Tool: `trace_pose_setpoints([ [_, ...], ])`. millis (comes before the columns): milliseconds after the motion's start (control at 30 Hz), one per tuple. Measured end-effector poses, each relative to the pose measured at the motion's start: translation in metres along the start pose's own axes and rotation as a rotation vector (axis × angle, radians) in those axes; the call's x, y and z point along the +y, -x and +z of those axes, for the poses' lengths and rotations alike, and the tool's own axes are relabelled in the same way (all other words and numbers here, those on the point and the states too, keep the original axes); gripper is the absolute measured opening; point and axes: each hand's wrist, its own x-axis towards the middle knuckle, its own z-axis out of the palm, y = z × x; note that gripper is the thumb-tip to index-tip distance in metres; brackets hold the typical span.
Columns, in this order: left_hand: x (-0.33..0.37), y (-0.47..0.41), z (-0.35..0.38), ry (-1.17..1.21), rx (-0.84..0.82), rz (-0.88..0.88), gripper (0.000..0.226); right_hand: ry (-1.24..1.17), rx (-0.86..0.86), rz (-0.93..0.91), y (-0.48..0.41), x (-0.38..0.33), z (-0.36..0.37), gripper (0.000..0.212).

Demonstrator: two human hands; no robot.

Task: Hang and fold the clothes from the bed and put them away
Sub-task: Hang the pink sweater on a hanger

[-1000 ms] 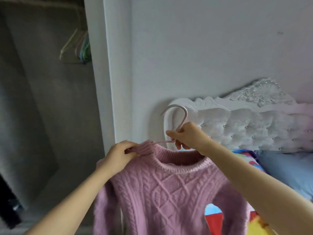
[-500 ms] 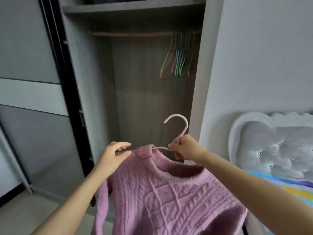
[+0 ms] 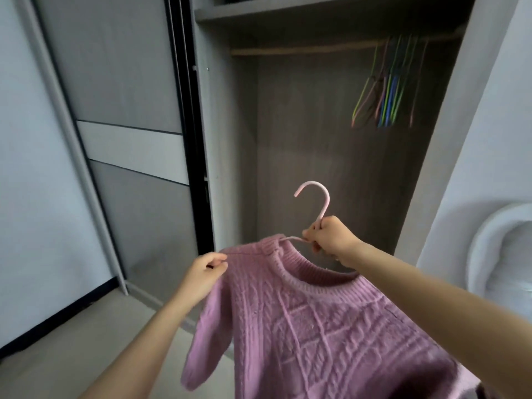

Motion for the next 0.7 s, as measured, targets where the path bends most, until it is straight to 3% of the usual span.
trace_pose_setpoints([
  [133, 0.001, -0.028, -0.013, -0.022, -0.016, -0.018, 0.021, -0.301, -0.131, 0.21, -0.03, -0.007, 0.011, 0.022],
  [300, -0.002, -0.094, -0.033, -0.05, 0.015, -0.025, 0.02, -0.543, -0.308, 0.383, -0.098, -0.028, 0.028, 0.027],
  [533, -0.004, -0.215, -0.044, -0.118, 0.025, 0.012, 0.023, -0.641, -0.214, 0.294, -0.199, -0.049, 0.026, 0.026],
  [700, 0.0, -0.295, -0.041, -0.237, 0.231, 0.169, 0.026, -0.723, -0.119, 0.224, -0.251, -0.056, 0.022, 0.018],
])
